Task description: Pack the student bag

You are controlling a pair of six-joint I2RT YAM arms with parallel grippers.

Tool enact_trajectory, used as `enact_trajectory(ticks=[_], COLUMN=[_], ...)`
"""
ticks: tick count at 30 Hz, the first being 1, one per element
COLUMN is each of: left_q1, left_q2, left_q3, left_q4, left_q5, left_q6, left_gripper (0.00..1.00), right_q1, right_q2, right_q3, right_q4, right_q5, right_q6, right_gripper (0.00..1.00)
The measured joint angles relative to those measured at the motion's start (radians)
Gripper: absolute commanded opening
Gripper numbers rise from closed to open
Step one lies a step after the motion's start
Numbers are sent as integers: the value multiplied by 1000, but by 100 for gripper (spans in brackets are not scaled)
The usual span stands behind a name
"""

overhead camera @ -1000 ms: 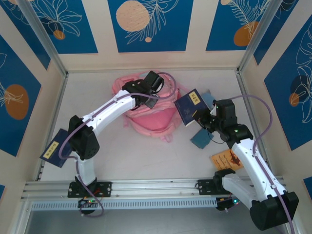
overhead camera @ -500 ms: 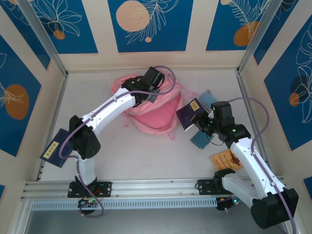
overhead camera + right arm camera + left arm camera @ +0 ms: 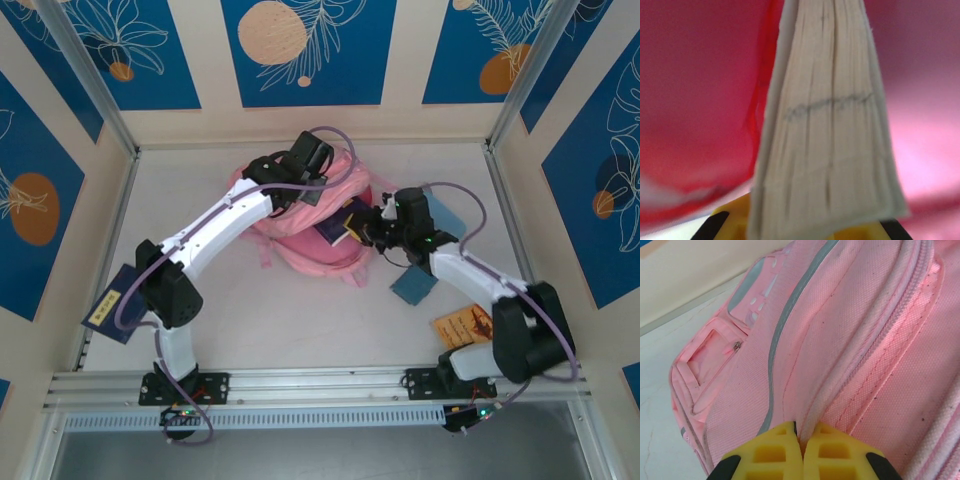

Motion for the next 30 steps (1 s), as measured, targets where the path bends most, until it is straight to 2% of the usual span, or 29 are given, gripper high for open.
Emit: enact_trajectory(ticks=[4, 9, 12, 16, 18, 20, 21, 24, 26, 30], left_q1=[27, 60, 69, 77, 83, 90, 95, 111, 124, 148], left_q2=[-15, -24, -27, -28, -28, -29, -30, -41, -47, -48], left_q3=[0, 0, 0, 0, 0, -1, -3, -24, -40, -56], left_q4=[0, 0, 0, 0, 0, 1, 2, 16, 23, 25], left_q5=[46, 106, 129, 147, 154, 162, 167, 174, 177, 184], left_q6=[-28, -53, -66, -77, -86, -93, -96, -112, -116, -119], left_gripper=[0, 0, 0, 0, 0, 0, 0, 0, 0, 0], right_q1=[33, 75, 93, 110, 117, 120, 121, 126, 133, 138], right_q2=[167, 289, 364, 455, 503, 545, 568, 609, 605, 548], right_q3=[80, 123, 185, 261, 309, 364, 399, 491, 501, 445], right_q4=[102, 259, 283, 289, 274, 243, 216, 134, 105, 48], right_q5=[11, 39, 56, 91, 103, 105, 99, 74, 64, 60], right_q6=[23, 51, 70, 98, 107, 109, 104, 87, 83, 72], right_gripper=[1, 2, 3, 9, 22, 47, 55, 72, 75, 72])
